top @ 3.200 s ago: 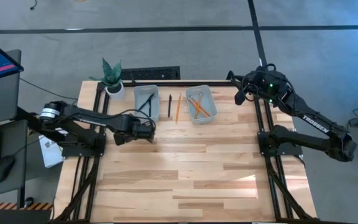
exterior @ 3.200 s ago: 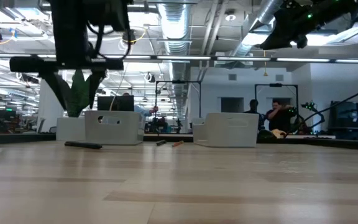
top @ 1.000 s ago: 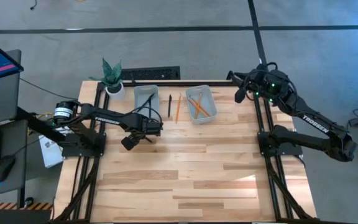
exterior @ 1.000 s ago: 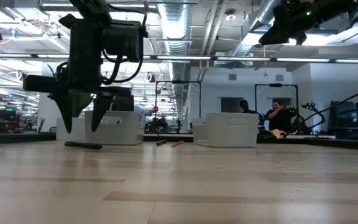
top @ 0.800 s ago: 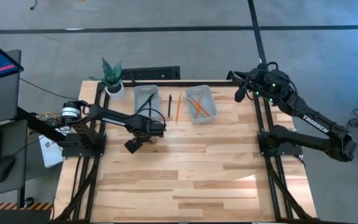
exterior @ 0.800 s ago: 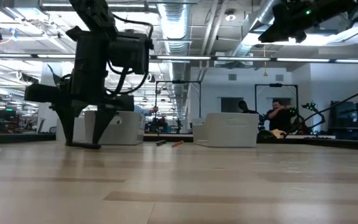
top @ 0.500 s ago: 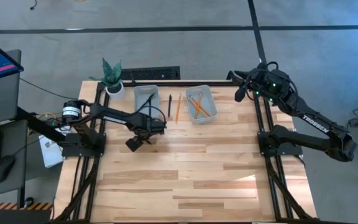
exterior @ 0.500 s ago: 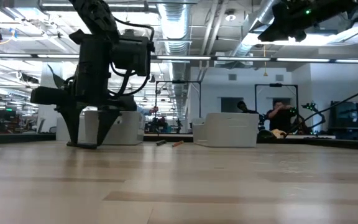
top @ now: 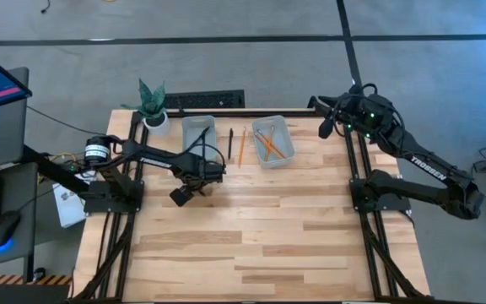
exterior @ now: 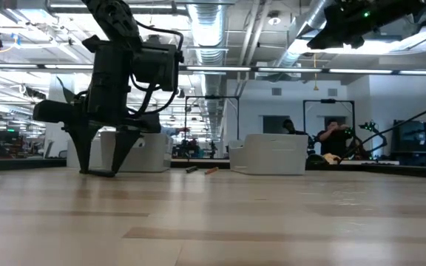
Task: Sort pens & pencils
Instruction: Put the black pen into the left gray bin
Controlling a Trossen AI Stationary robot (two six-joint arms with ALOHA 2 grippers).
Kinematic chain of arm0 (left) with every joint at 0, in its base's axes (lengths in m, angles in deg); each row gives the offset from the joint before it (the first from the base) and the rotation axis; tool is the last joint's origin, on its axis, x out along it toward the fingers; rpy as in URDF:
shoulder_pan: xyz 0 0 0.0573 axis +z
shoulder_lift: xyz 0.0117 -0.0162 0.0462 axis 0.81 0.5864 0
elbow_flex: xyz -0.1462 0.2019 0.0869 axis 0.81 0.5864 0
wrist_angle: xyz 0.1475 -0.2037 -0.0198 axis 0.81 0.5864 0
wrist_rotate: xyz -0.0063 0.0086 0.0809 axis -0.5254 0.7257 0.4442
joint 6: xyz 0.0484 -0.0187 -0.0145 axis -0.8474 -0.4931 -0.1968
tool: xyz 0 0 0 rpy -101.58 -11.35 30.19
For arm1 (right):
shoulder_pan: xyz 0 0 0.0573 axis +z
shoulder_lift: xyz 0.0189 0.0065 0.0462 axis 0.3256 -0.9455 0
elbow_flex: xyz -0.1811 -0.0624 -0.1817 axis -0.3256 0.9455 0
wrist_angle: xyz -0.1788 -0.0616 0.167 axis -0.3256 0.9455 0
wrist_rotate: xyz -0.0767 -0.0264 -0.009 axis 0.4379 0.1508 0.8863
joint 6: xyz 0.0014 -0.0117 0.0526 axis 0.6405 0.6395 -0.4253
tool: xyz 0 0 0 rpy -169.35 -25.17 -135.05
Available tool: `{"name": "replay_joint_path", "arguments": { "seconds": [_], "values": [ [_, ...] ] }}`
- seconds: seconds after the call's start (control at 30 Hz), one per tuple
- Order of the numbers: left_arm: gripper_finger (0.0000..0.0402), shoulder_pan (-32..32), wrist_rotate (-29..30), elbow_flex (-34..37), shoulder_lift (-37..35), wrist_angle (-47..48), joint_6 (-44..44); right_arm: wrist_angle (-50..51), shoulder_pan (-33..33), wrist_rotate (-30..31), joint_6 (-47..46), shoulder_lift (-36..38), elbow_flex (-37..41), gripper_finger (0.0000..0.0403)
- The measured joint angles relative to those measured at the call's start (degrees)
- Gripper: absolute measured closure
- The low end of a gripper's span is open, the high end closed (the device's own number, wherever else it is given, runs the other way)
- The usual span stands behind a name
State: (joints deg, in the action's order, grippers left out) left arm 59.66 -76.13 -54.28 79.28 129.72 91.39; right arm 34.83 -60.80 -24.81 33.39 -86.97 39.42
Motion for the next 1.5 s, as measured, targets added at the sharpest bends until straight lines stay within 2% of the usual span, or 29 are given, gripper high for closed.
{"name": "replay_joint_path", "arguments": {
  "seconds": [0.47,0.63,0.83,1.0,1.17,1.3,1.5],
  "values": [
    [0.0193,1.6,0.0,0.0,0.0,1.0,-8.0,0.0,0.0,0.0,0.0,0.0,0.0,0.0281],
    [0.0193,1.5,0.7,0.0,0.0,1.0,-14.1,0.0,0.0,0.0,0.0,0.0,0.0,0.0281],
    [0.0193,1.5,1.5,0.0,0.0,2.2,-15.3,0.2,0.0,0.0,-0.6,0.0,0.0,0.0281],
    [0.0193,1.5,1.6,0.0,0.0,2.4,-21.4,1.0,0.1,0.0,-1.0,0.0,0.0,0.0281],
    [0.0193,1.5,3.4,0.0,0.0,2.6,-18.4,1.9,0.1,0.0,-1.1,0.0,0.0,0.0281],
    [0.0193,1.5,6.8,0.0,0.0,2.8,-19.9,2.8,0.1,-0.1,-2.0,0.0,0.0,0.0281],
    [0.0193,1.3,8.3,0.0,0.0,2.6,-20.0,3.5,0.1,-0.1,-2.0,0.0,0.0,0.0281]
  ]
}}
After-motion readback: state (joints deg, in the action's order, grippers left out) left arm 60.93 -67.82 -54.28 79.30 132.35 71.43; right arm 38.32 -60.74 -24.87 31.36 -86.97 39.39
